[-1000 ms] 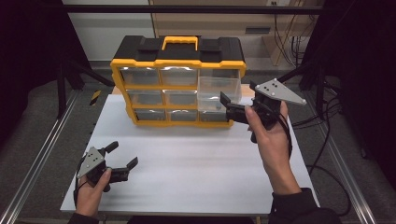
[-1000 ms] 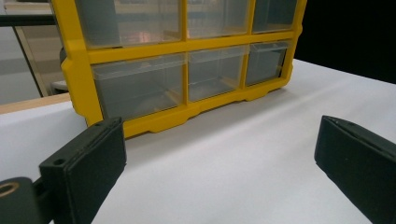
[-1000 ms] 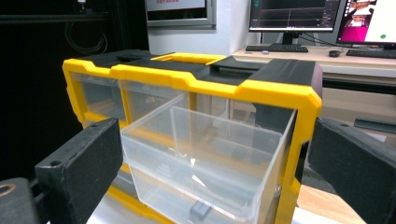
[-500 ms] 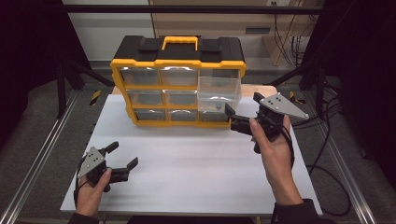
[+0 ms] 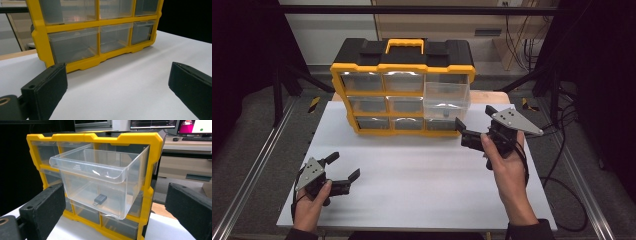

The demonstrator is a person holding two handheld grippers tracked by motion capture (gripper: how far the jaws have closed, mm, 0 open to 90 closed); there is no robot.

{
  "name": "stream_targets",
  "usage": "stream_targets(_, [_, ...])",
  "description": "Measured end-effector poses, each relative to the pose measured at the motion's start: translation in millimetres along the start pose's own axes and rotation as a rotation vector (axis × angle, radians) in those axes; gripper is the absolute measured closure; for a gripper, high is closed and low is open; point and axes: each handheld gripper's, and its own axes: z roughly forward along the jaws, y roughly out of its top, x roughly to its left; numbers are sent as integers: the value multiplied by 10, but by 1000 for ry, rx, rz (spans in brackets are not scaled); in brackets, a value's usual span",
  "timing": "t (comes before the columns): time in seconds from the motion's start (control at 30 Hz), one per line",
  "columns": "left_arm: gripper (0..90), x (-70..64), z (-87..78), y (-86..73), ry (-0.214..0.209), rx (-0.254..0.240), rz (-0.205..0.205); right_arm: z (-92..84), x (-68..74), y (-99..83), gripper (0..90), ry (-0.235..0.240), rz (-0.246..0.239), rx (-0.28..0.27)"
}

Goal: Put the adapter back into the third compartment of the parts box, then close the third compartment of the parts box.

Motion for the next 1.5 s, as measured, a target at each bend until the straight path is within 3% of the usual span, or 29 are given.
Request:
stream_targets(0.87, [20,-10,-1,-4,2,6,4,13,148,-273,69,34,26,58])
stream_targets(1.17, [20,-14,-1,-1,2,7,9,25,241,-324,197,35,-1,90])
stream_targets(1.5, [20,-14,-9,9,2,0,12,-4,289,-283,473,19,-29,77])
